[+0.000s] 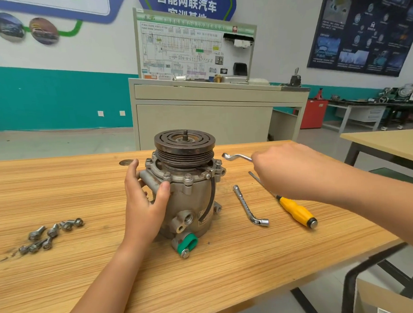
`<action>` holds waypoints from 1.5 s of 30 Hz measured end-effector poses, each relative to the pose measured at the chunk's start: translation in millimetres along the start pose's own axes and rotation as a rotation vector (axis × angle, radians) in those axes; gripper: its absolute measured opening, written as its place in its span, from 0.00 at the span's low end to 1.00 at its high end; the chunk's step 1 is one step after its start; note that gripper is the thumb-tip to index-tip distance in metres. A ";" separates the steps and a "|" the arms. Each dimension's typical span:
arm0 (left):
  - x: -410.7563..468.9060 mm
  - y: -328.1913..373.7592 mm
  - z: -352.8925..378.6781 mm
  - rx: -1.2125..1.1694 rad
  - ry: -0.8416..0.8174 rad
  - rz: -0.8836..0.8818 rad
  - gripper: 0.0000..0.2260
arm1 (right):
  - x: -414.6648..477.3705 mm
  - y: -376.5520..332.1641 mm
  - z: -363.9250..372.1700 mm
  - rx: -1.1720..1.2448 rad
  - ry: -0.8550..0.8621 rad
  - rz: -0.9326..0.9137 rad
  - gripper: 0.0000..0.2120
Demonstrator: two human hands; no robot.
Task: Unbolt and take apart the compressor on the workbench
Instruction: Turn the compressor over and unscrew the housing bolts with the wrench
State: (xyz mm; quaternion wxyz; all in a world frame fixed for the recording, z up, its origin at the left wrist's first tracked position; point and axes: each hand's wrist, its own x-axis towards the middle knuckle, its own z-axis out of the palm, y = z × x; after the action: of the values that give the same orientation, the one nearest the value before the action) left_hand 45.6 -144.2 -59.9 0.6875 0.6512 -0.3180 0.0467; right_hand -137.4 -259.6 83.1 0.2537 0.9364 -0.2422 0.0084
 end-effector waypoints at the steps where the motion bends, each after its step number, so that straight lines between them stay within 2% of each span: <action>1: 0.0 0.1 0.0 -0.001 0.001 0.001 0.39 | -0.2 -2.7 -1.4 -0.036 -0.015 -0.019 0.07; 5: -0.3 -0.9 -0.1 -0.001 0.001 0.001 0.39 | 7.8 -11.8 -7.3 -0.157 -0.048 -0.055 0.06; 8: 0.0 -0.8 0.2 0.001 0.001 0.002 0.39 | 14.0 -15.3 -12.0 -0.297 -0.077 -0.143 0.08; 10: 0.4 -1.0 0.3 -0.003 -0.002 0.001 0.38 | 16.2 -12.0 -12.7 -0.349 -0.058 -0.191 0.06; 18: 0.9 -2.7 0.5 -0.006 0.006 0.003 0.37 | 58.3 21.7 13.0 -0.350 0.017 -0.232 0.05; 22: 1.6 -2.6 -0.3 0.007 0.005 0.010 0.36 | 110.0 14.8 25.9 -0.216 0.237 -0.371 0.13; 25: -0.1 -1.7 -1.1 0.002 0.002 -0.003 0.35 | 123.0 6.0 36.9 -0.107 0.342 -0.422 0.14; 27: -0.2 -1.0 -1.3 -0.001 0.006 -0.007 0.37 | 114.7 10.8 40.5 0.014 0.385 -0.350 0.15; 31: -0.1 0.4 -0.6 -0.013 0.004 -0.002 0.36 | 72.4 21.7 24.2 0.409 0.461 -0.055 0.14; 33: -0.6 0.8 -0.2 -0.014 0.006 0.001 0.37 | 50.9 23.9 12.0 0.451 0.332 0.077 0.11; 35: -0.8 1.7 -0.2 -0.012 0.008 0.001 0.38 | 29.1 18.3 -1.8 0.333 0.156 0.105 0.13; 41: -0.8 1.9 -0.4 -0.008 0.006 -0.005 0.38 | 1.1 -11.2 -22.0 -0.048 -0.090 -0.062 0.09; 45: -0.6 0.8 -0.5 -0.008 0.008 -0.006 0.38 | 6.2 -16.9 -24.0 -0.128 -0.105 -0.122 0.06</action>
State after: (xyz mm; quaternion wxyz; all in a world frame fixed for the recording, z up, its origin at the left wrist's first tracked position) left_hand 45.0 -143.4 -59.5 0.6913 0.6493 -0.3136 0.0459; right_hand -121.7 -238.1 96.9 0.3000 0.9305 -0.1976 -0.0714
